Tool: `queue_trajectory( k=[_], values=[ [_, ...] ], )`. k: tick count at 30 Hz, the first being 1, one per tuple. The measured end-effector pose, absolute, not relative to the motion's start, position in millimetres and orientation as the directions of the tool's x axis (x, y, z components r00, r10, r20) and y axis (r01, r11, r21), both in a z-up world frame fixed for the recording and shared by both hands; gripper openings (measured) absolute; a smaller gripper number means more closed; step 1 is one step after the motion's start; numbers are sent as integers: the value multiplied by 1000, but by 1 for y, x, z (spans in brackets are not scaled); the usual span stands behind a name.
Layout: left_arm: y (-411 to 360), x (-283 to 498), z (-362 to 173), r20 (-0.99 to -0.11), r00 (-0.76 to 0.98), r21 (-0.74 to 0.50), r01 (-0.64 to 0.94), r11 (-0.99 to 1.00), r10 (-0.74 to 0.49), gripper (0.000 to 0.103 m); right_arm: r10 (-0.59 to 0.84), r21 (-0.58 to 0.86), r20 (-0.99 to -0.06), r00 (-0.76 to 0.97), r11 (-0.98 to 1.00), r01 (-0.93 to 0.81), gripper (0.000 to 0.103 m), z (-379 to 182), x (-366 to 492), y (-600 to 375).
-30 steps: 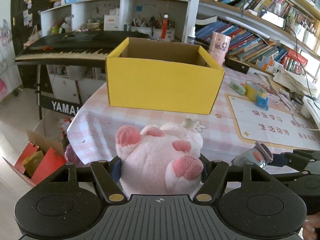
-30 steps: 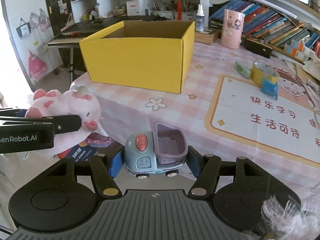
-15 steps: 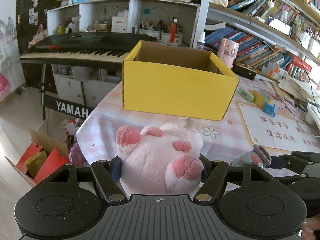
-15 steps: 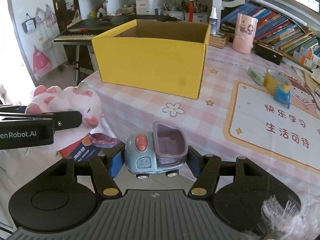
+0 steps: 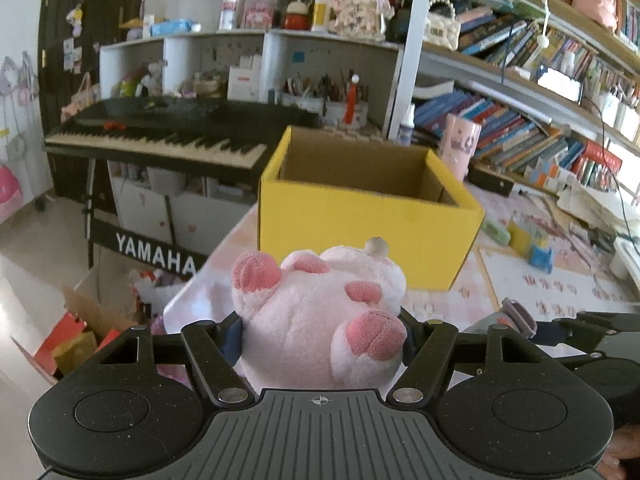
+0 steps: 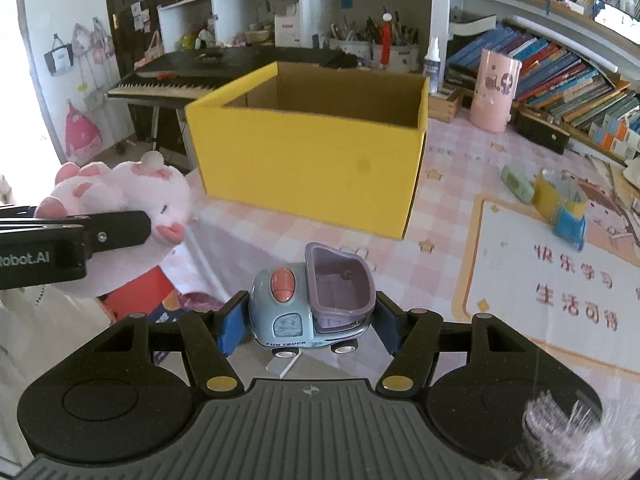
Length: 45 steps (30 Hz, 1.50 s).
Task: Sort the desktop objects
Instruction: 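Carry the grey truck and pink plush paw toward the yellow box with both tools, then lower both tools into the yellow box and open them to release the toys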
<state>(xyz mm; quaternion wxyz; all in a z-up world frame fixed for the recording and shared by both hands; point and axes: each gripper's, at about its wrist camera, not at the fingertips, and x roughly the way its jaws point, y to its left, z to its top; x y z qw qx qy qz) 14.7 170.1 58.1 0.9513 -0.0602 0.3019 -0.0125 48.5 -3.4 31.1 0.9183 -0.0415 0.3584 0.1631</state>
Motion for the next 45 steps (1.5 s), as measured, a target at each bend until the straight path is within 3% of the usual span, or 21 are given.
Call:
queue_trajectory(
  k=[23,45],
  values=[
    [130,120,92,-465,885,-52,-17,998,-9,71,330,24,-530,781,926,-376,62,91,174,-40],
    [93,221,48,-599,795,91,-54,994,98,71,411,-150,-610,677,780,-608,62,69,290,-43]
  ],
)
